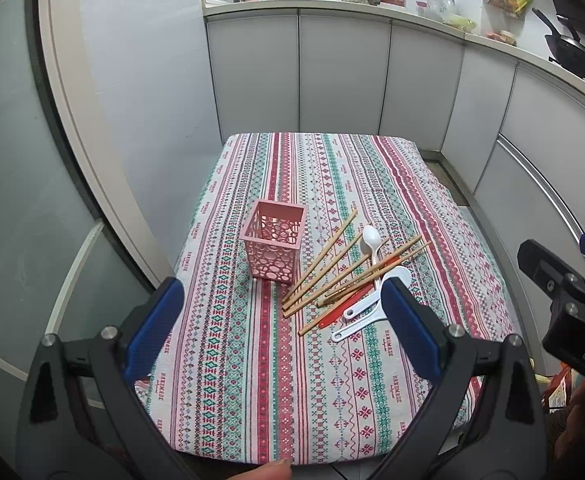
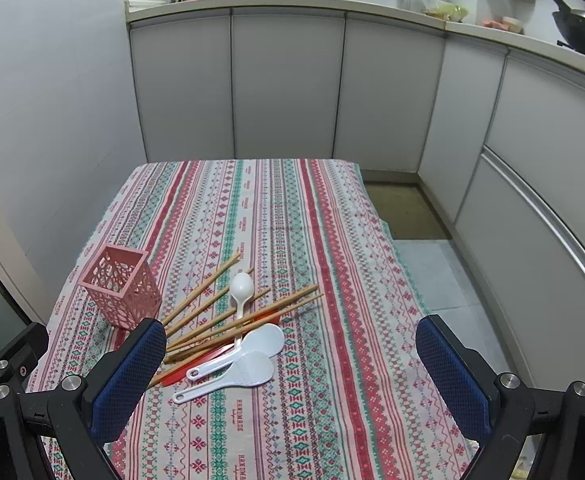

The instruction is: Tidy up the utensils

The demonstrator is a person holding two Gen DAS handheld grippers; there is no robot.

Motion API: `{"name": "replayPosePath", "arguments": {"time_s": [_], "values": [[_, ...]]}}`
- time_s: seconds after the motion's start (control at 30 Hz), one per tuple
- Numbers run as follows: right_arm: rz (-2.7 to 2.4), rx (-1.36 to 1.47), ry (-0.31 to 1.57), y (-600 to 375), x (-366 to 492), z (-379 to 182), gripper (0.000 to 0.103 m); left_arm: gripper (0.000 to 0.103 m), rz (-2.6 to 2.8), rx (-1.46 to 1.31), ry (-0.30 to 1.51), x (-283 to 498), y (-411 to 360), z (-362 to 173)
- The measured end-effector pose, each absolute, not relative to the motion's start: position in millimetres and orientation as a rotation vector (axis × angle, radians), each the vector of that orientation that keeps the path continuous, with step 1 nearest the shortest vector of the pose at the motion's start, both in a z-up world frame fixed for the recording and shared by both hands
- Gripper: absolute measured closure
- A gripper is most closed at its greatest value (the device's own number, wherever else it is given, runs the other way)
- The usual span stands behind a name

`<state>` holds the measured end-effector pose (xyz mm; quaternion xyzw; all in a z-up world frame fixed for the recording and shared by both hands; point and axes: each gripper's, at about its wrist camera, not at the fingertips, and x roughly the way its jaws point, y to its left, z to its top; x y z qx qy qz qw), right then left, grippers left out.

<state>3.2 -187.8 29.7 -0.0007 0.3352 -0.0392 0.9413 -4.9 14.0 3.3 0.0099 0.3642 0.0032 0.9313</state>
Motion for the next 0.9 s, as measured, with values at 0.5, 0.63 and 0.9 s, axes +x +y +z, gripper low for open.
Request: {"name": "replayPosePath", "arguments": {"time_s": [0.5, 0.63, 0.9], "values": [[-0.076, -0.003, 0.683, -185.8, 3.8, 31.4, 0.000, 0.004, 0.004, 0.020, 0.744, -5.9, 11.1, 3.6], [-0.076, -0.004, 0.684, -185.4, 4.2, 31.7, 0.000, 0.004, 0.005, 0.019, 0.744, -5.7, 12.1, 3.6], [-0.076, -0.004, 0.683, -183.4, 4.0, 31.7, 0.000, 0.004, 0.004, 0.019, 0.744, -5.3, 11.7, 4.0]]}}
